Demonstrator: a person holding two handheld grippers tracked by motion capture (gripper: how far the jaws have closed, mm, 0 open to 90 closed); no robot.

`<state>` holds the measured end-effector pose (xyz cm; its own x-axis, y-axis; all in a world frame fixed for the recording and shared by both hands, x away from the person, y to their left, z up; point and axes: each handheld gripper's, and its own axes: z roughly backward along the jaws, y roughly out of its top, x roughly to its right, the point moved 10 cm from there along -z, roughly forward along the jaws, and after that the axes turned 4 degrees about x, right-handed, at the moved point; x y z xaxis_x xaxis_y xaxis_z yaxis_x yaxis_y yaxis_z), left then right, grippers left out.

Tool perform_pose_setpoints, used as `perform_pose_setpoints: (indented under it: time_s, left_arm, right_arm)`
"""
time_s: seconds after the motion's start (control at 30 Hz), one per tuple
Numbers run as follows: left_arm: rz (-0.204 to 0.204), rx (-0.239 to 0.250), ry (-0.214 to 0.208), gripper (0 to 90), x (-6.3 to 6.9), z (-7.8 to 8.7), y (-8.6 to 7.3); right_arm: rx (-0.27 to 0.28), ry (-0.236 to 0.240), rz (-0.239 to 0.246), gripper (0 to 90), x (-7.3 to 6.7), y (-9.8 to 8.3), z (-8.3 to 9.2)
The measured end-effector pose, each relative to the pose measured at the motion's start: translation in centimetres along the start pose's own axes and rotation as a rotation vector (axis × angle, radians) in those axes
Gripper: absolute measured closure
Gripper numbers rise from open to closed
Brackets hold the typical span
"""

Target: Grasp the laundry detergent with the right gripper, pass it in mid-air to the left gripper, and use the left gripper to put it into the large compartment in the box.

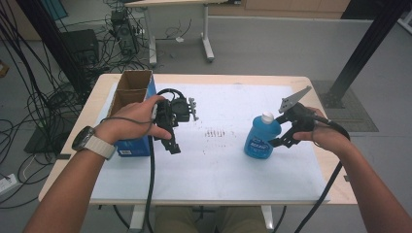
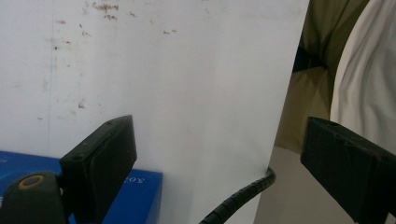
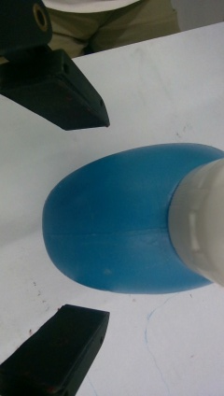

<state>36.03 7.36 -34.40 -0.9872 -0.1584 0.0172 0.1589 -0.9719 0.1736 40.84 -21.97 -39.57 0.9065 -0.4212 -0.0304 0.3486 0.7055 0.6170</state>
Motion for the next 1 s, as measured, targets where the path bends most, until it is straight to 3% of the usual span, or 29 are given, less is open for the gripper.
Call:
perform_pose_setpoints:
  time_s: [1.0]
  left_arm:
    - [-0.001, 0.004, 0.002, 11.0, -0.10, -0.06, 0.01]
  right_arm:
    - [0.008, -0.006, -0.013, 6.6, 0.07, -0.23, -0.17]
